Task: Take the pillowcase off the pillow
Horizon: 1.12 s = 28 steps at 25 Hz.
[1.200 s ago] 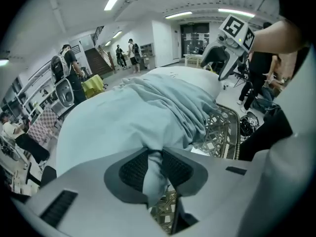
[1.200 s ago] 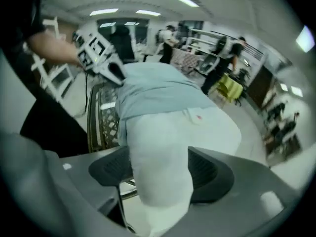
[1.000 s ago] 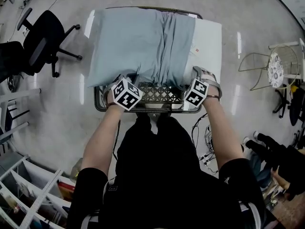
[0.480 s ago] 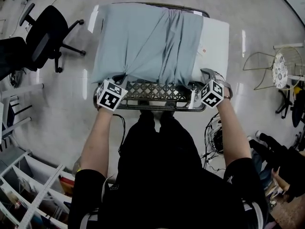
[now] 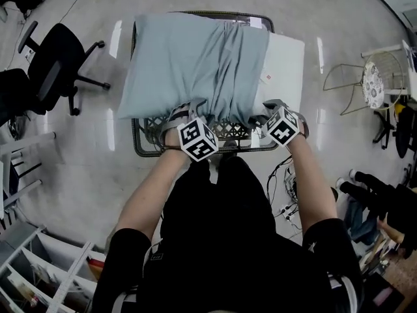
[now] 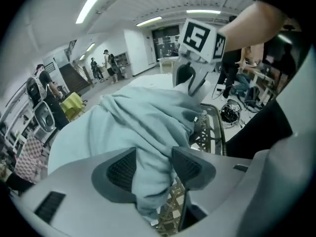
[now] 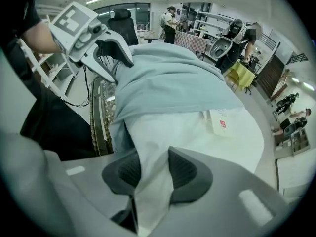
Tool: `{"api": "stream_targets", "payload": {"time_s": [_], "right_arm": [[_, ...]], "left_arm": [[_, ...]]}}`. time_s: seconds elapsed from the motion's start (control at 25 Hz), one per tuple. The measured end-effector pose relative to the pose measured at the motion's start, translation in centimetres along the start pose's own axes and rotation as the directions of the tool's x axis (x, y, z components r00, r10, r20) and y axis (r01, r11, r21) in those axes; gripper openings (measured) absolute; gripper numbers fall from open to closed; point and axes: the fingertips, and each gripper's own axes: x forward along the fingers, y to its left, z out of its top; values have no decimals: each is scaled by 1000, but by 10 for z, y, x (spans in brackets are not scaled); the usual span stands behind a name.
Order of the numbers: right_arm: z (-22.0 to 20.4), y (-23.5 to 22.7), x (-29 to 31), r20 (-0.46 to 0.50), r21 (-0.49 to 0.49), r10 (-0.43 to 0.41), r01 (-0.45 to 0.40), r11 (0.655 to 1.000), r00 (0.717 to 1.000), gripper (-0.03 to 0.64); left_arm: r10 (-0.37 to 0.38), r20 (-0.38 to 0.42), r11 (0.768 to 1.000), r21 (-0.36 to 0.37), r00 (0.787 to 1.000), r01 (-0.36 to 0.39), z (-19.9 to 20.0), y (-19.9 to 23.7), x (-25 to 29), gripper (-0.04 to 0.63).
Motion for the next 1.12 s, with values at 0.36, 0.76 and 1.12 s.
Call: {"api": "stream_targets", "payload": {"time_s": [0.36,0.76,1.12], "right_arm": [[7,-14,-31,30,-12,179,-179,984,983,133],[3,-15,-37,76,-6,213,-213,977,974,129],[7,-6,-29,31,-34,141,-140,990,990,133]], "left_arm": [[-33,-42,998,-48,999,31,-21,35,-17,9],[-23,-2,977,-214,1000,22,-38,54,-45,9],[-65,47,997,54,997,62,40,-17,6,187]]}}
